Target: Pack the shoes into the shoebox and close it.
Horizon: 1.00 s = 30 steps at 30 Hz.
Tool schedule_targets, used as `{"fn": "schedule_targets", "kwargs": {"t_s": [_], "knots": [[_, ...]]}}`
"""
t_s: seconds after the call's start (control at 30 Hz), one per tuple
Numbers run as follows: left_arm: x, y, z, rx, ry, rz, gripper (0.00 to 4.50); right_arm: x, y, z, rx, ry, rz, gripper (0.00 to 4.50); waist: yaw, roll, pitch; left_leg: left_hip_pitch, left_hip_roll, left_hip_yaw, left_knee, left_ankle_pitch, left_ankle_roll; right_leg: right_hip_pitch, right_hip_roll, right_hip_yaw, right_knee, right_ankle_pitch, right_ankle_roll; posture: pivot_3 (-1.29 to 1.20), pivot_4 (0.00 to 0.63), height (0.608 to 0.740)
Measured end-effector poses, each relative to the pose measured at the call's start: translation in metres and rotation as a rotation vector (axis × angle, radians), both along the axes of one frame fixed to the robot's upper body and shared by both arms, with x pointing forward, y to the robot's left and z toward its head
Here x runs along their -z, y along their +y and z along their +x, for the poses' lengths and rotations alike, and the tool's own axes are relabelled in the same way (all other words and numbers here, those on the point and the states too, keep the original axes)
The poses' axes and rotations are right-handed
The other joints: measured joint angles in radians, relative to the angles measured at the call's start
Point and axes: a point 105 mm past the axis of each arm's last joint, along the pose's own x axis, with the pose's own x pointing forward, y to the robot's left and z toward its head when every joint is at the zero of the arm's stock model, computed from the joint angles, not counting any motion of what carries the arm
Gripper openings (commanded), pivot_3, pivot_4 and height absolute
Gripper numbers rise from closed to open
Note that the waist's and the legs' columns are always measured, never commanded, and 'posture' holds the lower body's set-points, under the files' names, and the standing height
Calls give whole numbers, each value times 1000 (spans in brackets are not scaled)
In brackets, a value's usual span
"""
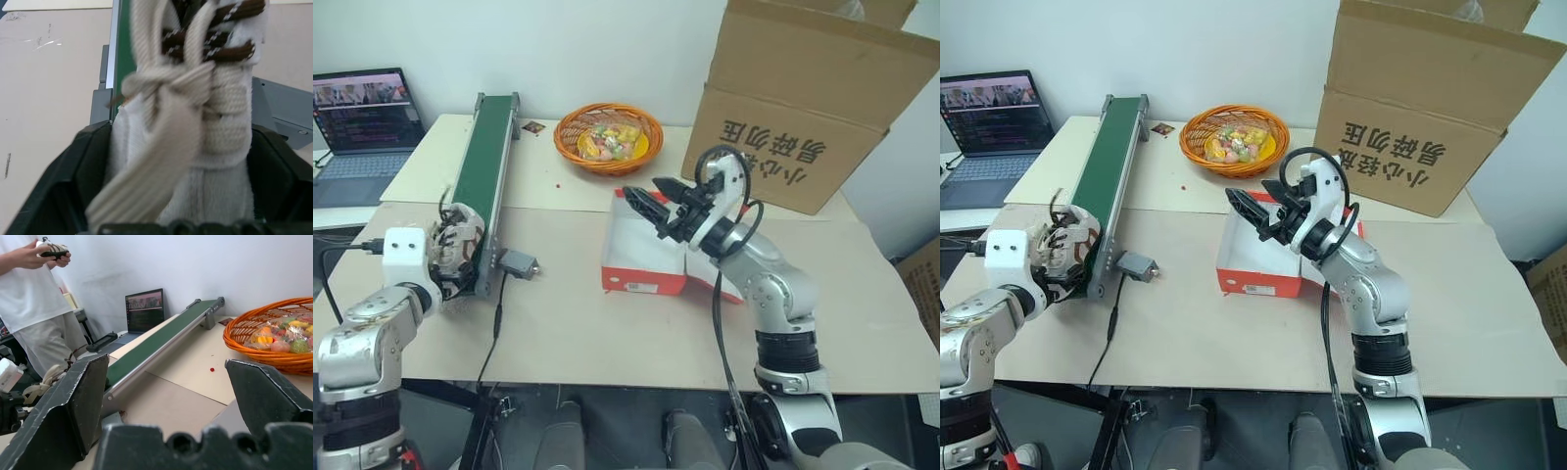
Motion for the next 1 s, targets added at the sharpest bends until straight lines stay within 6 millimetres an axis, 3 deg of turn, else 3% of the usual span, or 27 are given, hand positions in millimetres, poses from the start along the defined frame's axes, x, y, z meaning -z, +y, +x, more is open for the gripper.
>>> {"fn": "schedule_targets", "kwargs": {"t_s": [0.2,0.6,0.67,0.83,0.9,1.0], "knots": [[0,-5,0,24,4,-1,1012,0,-1,0,5,2,1,4500,-1,1,0,0,0,0,-1,0,0,0,0,-1,0,0,0,0,150,721],[-8,-13,6,52,-22,-6,1012,-1,-8,3,35,4,5,4500,3,1,0,-1,0,0,-1,0,0,0,-1,-4,0,0,0,0,150,721],[-22,-23,13,93,-65,2,1012,-2,-9,3,37,4,13,4500,3,0,0,-5,0,0,0,0,0,-1,-1,-5,0,0,0,0,150,721],[-89,-56,24,206,-258,71,1012,-15,-6,11,-3,56,76,4500,-1,0,0,-12,0,-1,1,1,-1,-4,-1,-6,2,1,4,0,150,721],[-95,-65,27,235,-271,78,1012,-22,-9,19,-7,99,103,4500,-6,0,1,-11,0,-1,2,1,-1,-5,-1,-6,3,2,7,0,150,721],[-86,-81,31,281,-248,54,1012,-25,-7,33,-52,218,65,4500,-9,0,1,-11,0,-1,2,1,0,-5,0,-5,4,2,8,0,150,721]]}}
